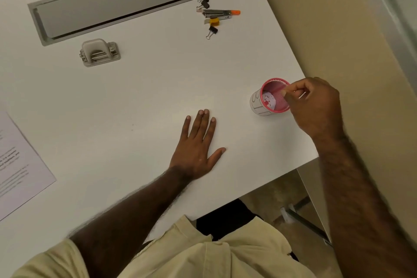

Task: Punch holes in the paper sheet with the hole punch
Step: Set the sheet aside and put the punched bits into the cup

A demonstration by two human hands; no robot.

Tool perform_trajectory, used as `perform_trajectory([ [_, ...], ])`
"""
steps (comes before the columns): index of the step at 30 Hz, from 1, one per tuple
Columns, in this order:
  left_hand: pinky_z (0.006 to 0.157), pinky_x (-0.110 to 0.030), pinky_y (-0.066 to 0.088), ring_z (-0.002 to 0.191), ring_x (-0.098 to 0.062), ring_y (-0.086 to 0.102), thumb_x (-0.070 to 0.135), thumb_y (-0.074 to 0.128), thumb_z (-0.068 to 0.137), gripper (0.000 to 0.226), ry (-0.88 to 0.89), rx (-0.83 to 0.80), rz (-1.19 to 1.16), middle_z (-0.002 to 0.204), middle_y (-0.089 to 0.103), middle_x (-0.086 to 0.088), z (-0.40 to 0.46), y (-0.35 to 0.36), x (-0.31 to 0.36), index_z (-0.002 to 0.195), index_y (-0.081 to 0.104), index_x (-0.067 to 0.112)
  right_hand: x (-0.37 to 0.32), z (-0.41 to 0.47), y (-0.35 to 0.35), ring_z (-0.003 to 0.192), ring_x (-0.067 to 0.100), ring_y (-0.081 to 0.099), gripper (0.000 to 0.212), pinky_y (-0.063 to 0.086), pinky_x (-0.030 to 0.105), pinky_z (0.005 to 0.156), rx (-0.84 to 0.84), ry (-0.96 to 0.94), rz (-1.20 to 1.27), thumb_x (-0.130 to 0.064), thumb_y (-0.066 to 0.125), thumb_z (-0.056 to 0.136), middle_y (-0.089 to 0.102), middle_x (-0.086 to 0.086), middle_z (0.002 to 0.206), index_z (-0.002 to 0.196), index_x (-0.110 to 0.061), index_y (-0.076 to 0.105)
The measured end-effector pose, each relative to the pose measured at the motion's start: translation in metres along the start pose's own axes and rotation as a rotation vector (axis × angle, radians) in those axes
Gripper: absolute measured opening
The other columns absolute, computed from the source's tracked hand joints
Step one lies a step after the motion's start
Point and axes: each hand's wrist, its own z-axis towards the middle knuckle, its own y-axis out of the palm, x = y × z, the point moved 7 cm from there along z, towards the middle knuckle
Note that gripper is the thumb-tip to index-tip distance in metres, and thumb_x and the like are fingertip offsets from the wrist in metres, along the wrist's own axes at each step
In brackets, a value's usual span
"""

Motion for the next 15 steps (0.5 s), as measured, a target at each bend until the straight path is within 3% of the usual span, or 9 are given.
perform_trajectory([
  [3,0.133,-0.059,0.010,0.167,-0.028,-0.009,0.068,0.025,0.108,0.087,0.005,-0.001,0.000,0.179,-0.011,-0.011,-0.0001,0.0004,0.0000,0.171,-0.001,0.013,0.0000,-0.0002,0.0000,0.078,0.016,0.064,0.013,0.054,0.032,0.074,-0.018,0.021,0.023,-0.024,0.085,0.086,0.073,-0.001,0.085,0.085,-0.016,0.074],
  [7,0.134,-0.058,0.007,0.166,-0.027,-0.010,0.068,0.023,0.108,0.087,0.006,-0.007,0.002,0.179,-0.011,-0.011,0.0003,-0.0003,-0.0001,0.171,-0.001,0.013,-0.0012,-0.0002,0.0022,0.068,0.006,0.061,0.012,0.056,0.026,0.073,-0.056,0.011,0.024,-0.008,0.078,0.088,0.073,-0.005,0.083,0.092,-0.019,0.079],
  [9,0.134,-0.058,0.007,0.167,-0.028,-0.010,0.068,0.024,0.108,0.087,0.008,-0.002,0.005,0.179,-0.010,-0.012,-0.0002,-0.0011,0.0004,0.171,0.001,0.012,-0.0009,-0.0002,0.0038,0.070,-0.001,0.062,0.022,0.053,0.018,0.075,-0.077,0.014,0.037,-0.001,0.072,0.089,0.076,-0.003,0.087,0.100,-0.017,0.081],
  [12,0.134,-0.057,0.006,0.167,-0.027,-0.010,0.068,0.023,0.108,0.087,0.007,0.000,0.008,0.179,-0.010,-0.012,-0.0004,-0.0017,-0.0003,0.171,0.001,0.012,-0.0011,0.0007,0.0052,0.077,-0.005,0.065,0.030,0.054,0.018,0.081,-0.106,0.020,0.050,0.005,0.065,0.090,0.078,-0.001,0.094,0.108,-0.015,0.079],
  [15,0.134,-0.057,0.007,0.167,-0.027,-0.010,0.068,0.023,0.108,0.087,0.006,-0.008,0.007,0.179,-0.010,-0.012,-0.0007,-0.0016,-0.0007,0.171,0.001,0.012,-0.0013,0.0023,0.0030,0.079,-0.005,0.067,0.033,0.053,0.015,0.077,-0.100,0.015,0.037,0.004,0.063,0.091,0.080,-0.002,0.095,0.108,-0.019,0.079],
])
